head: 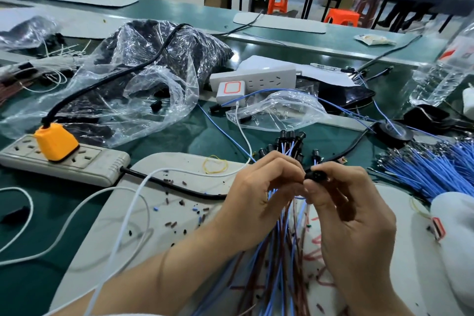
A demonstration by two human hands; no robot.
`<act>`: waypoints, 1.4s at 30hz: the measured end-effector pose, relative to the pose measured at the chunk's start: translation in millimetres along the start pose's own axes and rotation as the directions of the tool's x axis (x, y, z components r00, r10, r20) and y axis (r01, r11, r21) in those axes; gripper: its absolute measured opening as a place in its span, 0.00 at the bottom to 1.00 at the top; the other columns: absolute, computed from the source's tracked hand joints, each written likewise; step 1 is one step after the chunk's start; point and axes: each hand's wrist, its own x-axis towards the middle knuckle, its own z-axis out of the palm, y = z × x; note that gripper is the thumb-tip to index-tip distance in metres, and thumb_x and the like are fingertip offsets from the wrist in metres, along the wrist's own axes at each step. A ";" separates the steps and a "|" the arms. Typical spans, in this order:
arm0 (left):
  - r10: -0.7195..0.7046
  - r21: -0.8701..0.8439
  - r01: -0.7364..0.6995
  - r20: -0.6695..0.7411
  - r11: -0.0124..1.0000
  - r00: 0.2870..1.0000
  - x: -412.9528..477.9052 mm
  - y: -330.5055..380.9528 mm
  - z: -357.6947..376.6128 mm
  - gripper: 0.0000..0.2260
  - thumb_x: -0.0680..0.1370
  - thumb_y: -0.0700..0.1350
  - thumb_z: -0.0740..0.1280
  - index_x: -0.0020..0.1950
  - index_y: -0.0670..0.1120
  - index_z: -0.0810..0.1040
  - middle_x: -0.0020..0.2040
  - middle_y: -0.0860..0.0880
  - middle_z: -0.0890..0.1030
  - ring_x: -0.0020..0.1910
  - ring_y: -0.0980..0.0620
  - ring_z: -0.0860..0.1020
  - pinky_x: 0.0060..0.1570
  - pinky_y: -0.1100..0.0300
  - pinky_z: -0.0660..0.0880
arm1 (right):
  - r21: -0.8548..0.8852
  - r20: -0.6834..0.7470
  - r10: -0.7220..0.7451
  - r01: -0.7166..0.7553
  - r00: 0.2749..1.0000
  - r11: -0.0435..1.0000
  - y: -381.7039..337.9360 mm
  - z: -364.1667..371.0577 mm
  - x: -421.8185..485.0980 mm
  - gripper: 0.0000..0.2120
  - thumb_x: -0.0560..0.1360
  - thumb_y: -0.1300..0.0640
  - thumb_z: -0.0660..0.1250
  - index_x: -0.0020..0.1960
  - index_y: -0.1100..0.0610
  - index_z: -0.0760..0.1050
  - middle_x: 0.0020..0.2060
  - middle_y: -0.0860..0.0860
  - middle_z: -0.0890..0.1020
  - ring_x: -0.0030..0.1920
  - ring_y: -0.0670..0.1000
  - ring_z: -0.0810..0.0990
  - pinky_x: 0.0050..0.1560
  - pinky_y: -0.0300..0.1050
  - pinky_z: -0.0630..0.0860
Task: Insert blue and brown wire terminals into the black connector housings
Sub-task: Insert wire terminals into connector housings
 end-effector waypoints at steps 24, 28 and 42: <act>-0.229 -0.180 0.239 0.072 0.954 0.971 1.4 3.2 -0.6 0.04 0.76 0.33 0.66 0.48 0.42 0.77 0.40 0.45 0.79 0.40 0.52 0.75 0.45 0.56 0.74 | 0.016 0.020 0.090 -0.091 0.996 0.996 -6.3 -1.6 -0.6 0.10 0.73 0.60 0.69 0.50 0.49 0.76 0.42 0.50 0.81 0.42 0.46 0.81 0.45 0.39 0.79; -0.216 -0.148 0.225 0.072 0.963 0.974 2.7 4.7 0.9 0.06 0.76 0.34 0.66 0.49 0.44 0.78 0.43 0.43 0.81 0.43 0.43 0.79 0.48 0.46 0.76 | -0.023 -0.003 0.048 -0.048 0.999 0.999 -3.9 -2.6 -2.3 0.08 0.72 0.61 0.70 0.50 0.54 0.76 0.41 0.52 0.81 0.41 0.48 0.81 0.43 0.46 0.80; -0.206 -0.189 0.213 0.056 0.959 0.977 2.9 3.1 1.7 0.05 0.75 0.37 0.66 0.46 0.47 0.75 0.41 0.43 0.80 0.41 0.44 0.78 0.47 0.52 0.77 | -0.027 -0.011 0.024 -0.025 1.000 0.999 -2.9 -2.7 -2.6 0.08 0.73 0.61 0.71 0.50 0.53 0.76 0.42 0.52 0.81 0.41 0.49 0.81 0.44 0.43 0.79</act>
